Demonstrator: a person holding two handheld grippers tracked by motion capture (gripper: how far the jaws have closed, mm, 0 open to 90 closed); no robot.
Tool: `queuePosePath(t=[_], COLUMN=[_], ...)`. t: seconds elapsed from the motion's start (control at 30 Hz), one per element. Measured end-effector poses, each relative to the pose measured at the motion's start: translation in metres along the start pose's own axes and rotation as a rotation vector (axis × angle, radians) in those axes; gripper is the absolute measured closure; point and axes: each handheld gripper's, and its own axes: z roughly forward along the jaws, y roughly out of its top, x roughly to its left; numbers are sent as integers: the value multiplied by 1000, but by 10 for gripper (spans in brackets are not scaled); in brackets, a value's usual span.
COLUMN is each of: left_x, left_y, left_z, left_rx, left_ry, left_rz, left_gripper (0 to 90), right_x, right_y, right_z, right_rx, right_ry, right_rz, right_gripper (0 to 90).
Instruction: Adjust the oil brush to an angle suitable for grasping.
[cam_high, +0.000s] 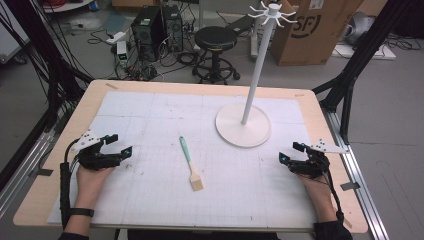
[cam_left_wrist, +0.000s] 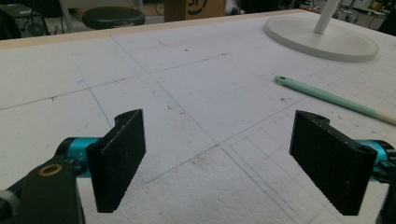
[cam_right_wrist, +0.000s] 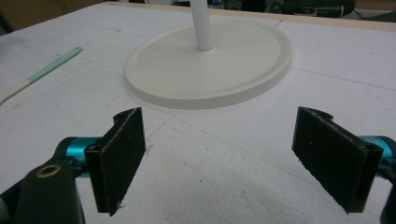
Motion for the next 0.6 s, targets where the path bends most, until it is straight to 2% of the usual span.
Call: queuePosePath(t=[0.27, 0.33, 0.4, 0.47, 0.6], left_x=[1, 0, -4, -5, -7], left_y=[0, 0, 1, 1, 3], left_z=[0, 0, 1, 2, 1], left_rx=[0, 3, 15, 20, 0], left_ry=[46, 55, 68, 60, 26], left_rz=[-28, -20, 9, 16, -7], left_gripper=[161, 167, 171, 209, 306], right_x=[0, 0, 0, 0, 0], right_y=[0, 0, 0, 0, 0], right_z=[0, 0, 0, 0, 0], right_rx=[0, -1, -1, 3, 2], right_ry=[-4, -5, -5, -8, -5], right_rz=[3, 0, -2, -5, 3], right_gripper=[169, 170, 170, 170, 172])
